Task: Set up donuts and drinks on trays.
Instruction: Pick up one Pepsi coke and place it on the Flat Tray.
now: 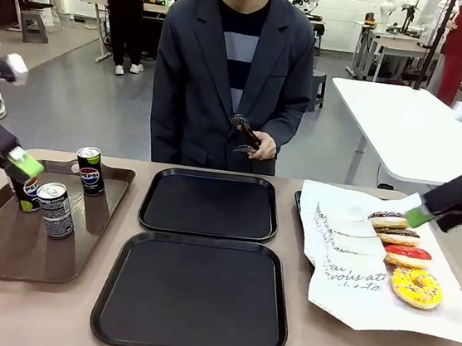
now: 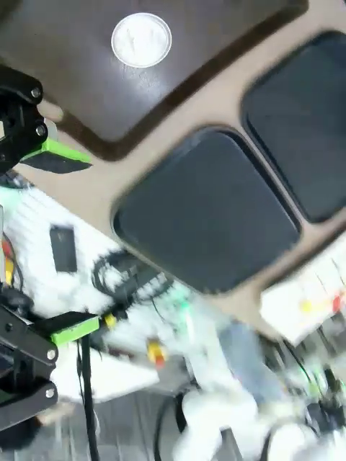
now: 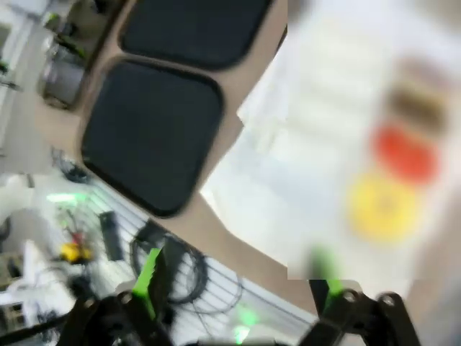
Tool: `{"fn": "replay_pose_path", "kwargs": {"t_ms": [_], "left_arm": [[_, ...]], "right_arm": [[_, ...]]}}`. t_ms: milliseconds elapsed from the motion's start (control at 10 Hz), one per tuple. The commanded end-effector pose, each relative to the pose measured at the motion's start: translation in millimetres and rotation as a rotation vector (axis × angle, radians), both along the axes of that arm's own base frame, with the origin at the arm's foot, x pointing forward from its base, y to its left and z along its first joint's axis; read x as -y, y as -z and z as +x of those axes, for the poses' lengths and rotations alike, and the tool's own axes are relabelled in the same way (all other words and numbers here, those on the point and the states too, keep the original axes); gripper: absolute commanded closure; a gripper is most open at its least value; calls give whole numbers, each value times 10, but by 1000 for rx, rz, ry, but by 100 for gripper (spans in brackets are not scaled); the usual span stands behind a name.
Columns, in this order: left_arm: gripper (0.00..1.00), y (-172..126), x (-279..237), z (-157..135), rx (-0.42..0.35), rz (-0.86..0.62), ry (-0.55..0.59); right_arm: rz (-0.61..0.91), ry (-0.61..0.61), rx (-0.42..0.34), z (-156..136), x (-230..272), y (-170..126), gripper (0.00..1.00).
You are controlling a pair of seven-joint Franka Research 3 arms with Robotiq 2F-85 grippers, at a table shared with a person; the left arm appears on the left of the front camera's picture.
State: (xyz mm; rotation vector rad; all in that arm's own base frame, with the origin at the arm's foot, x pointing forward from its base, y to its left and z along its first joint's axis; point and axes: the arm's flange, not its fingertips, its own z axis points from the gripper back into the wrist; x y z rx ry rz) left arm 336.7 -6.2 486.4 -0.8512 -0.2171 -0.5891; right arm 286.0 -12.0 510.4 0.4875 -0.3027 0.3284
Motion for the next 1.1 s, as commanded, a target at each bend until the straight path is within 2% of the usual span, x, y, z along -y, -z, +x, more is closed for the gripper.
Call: {"fn": "replay_pose_path", "kwargs": {"t_ms": [0,200,400,600,800,1000], "left_arm": [[0,-2,-428,241,-345,-503,-192],[0,275,-931,334,-460,-603,-310],[0,550,-1366,343,-534,-644,-408],[0,670,-1642,273,-552,-553,-495],[0,687,-1802,202,-536,-547,-533],[0,615,-1835,123,-493,-478,-559]], "right_arm": [[454,277,-161,9,568,156,0],[599,401,-246,-81,1201,448,0],[690,430,-285,-268,1735,681,0],[741,427,-291,-448,2050,779,0],[816,425,-275,-588,2287,825,0],[777,457,-293,-609,2190,807,0]]}}
